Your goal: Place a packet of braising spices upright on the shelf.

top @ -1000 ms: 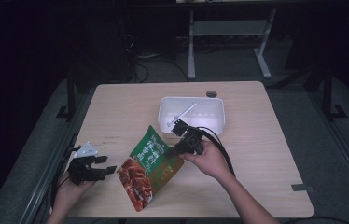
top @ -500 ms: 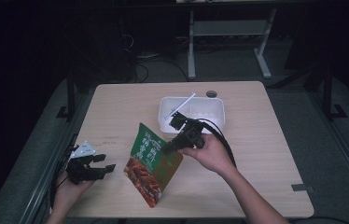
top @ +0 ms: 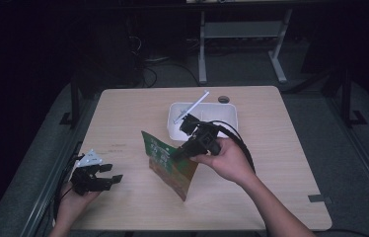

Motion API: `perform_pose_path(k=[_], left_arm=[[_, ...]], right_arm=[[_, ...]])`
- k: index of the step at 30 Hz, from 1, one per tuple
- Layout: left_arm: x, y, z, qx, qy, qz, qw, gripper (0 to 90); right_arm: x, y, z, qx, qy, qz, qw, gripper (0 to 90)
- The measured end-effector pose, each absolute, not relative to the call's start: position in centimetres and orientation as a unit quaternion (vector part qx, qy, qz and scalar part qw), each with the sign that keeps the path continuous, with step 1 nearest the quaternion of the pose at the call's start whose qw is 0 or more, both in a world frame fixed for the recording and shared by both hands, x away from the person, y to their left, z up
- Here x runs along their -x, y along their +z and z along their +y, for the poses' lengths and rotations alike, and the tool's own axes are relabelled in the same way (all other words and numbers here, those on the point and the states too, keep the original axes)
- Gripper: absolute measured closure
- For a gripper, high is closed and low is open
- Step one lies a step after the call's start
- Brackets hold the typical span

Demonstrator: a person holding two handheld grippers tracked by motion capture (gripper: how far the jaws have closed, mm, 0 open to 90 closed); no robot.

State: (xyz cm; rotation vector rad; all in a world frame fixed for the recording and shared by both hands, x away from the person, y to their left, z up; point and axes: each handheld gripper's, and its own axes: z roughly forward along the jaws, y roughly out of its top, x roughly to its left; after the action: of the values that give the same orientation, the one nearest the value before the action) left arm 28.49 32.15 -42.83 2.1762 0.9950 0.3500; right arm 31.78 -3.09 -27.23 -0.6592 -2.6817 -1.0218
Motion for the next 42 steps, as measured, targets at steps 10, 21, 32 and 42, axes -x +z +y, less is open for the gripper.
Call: perform_pose_path(k=[10,21,32,42], left_arm=[[-28.6,-43.1,32.2,-0.842,0.13,0.386,0.353,36.8],[-28.6,-43.0,32.1,-0.841,0.13,0.383,0.358,34.0],[-28.6,-43.0,32.1,-0.841,0.129,0.384,0.358,33.1],[-28.6,-43.0,32.1,-0.842,0.128,0.383,0.358,33.1]], right_arm=[[-32.4,-24.1,-5.5,0.244,-0.35,-0.902,0.061,90.0],[-33.6,-21.6,-6.9,0.267,-0.337,-0.903,0.016,90.0],[-35.4,-20.0,-8.5,0.303,-0.332,-0.893,-0.009,90.0],[-36.7,-19.3,-8.2,0.312,-0.331,-0.89,-0.016,90.0]])
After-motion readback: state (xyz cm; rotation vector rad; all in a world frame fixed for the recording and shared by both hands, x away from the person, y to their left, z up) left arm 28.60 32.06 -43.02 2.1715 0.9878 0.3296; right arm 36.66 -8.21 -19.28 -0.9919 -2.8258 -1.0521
